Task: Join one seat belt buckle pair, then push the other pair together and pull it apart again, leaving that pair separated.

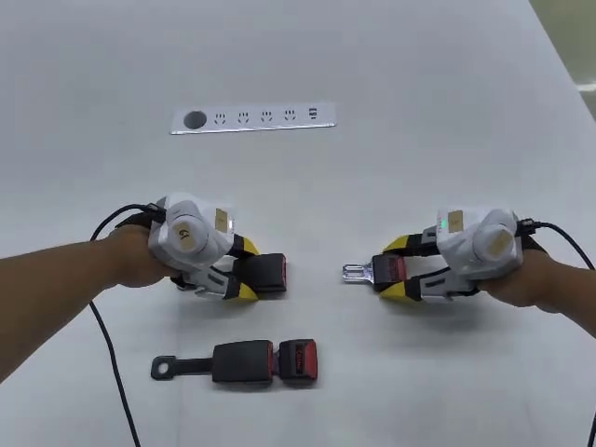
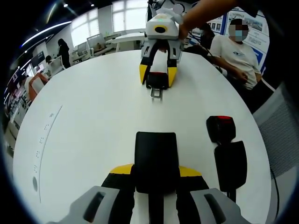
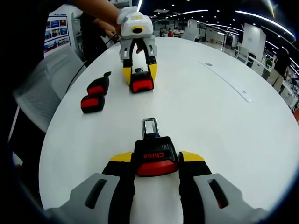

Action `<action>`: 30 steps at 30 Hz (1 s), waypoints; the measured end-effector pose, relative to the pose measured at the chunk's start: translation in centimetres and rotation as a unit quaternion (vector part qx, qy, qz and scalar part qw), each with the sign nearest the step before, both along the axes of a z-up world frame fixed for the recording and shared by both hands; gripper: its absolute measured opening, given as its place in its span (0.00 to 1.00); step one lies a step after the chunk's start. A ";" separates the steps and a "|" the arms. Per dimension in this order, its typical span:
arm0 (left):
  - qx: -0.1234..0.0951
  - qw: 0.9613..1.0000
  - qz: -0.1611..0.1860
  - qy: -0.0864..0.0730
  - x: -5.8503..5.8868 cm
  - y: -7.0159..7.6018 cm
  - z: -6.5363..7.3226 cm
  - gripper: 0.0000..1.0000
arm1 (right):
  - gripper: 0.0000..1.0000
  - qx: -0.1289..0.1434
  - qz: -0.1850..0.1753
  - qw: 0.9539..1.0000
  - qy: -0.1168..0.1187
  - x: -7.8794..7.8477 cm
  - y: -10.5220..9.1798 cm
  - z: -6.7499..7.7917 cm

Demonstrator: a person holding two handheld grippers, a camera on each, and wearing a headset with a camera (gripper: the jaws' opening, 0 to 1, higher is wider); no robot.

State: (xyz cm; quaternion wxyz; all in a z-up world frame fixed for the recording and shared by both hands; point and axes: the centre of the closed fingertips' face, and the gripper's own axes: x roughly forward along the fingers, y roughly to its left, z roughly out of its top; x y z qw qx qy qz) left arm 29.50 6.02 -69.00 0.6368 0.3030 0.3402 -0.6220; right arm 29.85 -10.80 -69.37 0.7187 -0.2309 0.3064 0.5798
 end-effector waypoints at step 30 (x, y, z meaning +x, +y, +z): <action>0.031 0.999 0.007 0.008 -1.1 -0.2 0.3 0.46 | 0.49 -0.019 -0.039 0.999 0.004 -0.5 -1.3 0.5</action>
